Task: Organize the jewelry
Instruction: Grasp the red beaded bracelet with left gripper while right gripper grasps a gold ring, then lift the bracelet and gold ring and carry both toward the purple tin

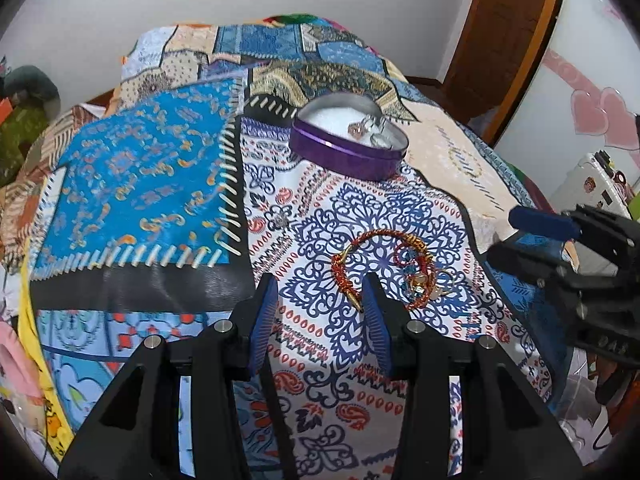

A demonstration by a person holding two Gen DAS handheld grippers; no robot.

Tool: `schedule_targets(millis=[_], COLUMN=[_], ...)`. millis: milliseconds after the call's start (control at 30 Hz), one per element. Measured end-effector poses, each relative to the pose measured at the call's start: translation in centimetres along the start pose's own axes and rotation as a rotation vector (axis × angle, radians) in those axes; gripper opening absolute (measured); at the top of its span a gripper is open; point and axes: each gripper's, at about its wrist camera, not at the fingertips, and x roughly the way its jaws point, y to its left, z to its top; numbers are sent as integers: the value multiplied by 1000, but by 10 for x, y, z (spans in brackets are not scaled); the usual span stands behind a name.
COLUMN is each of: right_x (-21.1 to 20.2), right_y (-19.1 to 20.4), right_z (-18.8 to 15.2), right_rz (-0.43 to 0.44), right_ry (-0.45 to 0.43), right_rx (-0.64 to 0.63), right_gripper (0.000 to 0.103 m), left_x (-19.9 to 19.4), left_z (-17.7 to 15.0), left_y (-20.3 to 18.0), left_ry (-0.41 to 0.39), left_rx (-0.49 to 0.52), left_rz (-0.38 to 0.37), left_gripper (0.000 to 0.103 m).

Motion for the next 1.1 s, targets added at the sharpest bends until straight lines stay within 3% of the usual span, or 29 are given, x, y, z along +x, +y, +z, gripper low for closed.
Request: schedule_targets(millis=[133, 333, 567, 867, 1100], right_x=[5, 12, 20, 30, 34], right_y=[0, 2, 13, 26, 30], right_z=[-6, -11, -14, -13, -11], right_rz=[11, 35, 67, 65, 78], right_ry=[21, 42, 61, 58, 45], right_rx=[0, -7, -37, -105, -115], right_gripper=[45, 45, 45, 45, 12], left_x=[10, 21, 16, -12, -28], left_z=[-1, -3, 0, 3, 7], left_y=[3, -2, -6, 2, 3], left_ry=[21, 49, 23, -55, -101], left_rx=[-39, -57, -41, -42, -52], left_rz=[-35, -91, -62, -38, -39], left_gripper=[41, 26, 8, 7, 7])
